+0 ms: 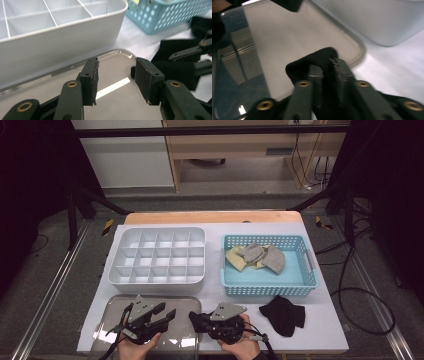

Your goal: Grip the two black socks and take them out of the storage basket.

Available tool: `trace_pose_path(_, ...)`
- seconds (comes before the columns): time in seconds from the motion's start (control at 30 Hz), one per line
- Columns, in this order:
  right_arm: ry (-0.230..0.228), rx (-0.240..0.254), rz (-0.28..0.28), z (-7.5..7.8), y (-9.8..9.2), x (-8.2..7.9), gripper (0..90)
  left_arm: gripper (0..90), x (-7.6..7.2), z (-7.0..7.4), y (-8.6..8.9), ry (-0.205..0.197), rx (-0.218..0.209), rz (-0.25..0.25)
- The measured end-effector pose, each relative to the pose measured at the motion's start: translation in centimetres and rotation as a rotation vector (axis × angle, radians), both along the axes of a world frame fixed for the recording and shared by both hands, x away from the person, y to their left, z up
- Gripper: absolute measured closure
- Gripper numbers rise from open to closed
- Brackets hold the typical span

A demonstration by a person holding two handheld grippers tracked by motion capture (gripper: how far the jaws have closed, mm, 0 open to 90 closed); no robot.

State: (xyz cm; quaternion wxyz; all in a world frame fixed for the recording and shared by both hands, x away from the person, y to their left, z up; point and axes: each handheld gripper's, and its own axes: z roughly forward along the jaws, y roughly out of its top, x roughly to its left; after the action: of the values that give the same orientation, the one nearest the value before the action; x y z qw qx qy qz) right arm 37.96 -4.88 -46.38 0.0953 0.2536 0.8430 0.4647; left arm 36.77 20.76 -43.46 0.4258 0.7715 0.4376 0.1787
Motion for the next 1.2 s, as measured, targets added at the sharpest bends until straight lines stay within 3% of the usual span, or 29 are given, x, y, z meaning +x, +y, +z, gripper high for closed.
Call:
trace_pose_path(0.13, -0.001, 0.036, 0.014, 0.8, -1.0, -0.6, 62.4, 53.3, 0.1, -0.7, -0.5, 0.028, 0.005, -0.014)
trace_pose_path(0.27, -0.015, 0.058, -0.012, 1.5, -2.6, -0.9, 60.4, 53.3, 0.2, -0.9, -0.8, 0.042, -0.003, -0.024)
trace_pose_path(0.4, -0.031, 0.081, -0.101, 2.1, -5.3, -0.5, 60.3, 52.9, 0.0, -0.7, -0.8, 0.045, -0.019, -0.033)
trace_pose_path(0.5, -0.031, 0.063, -0.2, 1.9, -7.3, 0.3, 60.7, 51.6, -0.2, -0.7, -1.2, 0.051, -0.017, -0.053)
trace_pose_path(0.63, 0.034, 0.038, -0.285, 0.6, -9.0, 1.3, 62.2, 49.5, -0.5, -1.1, -2.2, 0.079, 0.017, -0.071)
trace_pose_path(0.77, 0.087, 0.021, -0.272, -0.6, -8.8, 1.5, 63.5, 50.0, -0.6, -1.9, -2.6, 0.115, 0.081, -0.045)
trace_pose_path(0.9, 0.098, 0.002, -0.252, -1.0, -8.6, 1.4, 70.7, 53.4, -0.8, -2.4, -2.6, 0.133, 0.128, -0.02)
trace_pose_path(1.0, 0.119, 0.002, -0.248, -1.2, -8.8, 1.1, 77.1, 59.6, -0.6, -3.0, -2.7, 0.164, 0.122, -0.021)
trace_pose_path(1.1, 0.135, 0.001, -0.245, -1.2, -9.0, 1.0, 82.3, 68.9, -0.6, -3.2, -2.9, 0.16, 0.114, -0.029)
trace_pose_path(1.13, 0.137, 0.004, -0.242, -1.1, -9.1, 1.0, 83.2, 78.6, -0.5, -3.2, -3.0, 0.146, 0.106, -0.023)
trace_pose_path(1.2, 0.118, 0.01, -0.245, -0.7, -9.3, 1.0, 83.4, 85.8, -0.3, -3.2, -2.9, 0.143, 0.096, -0.028)
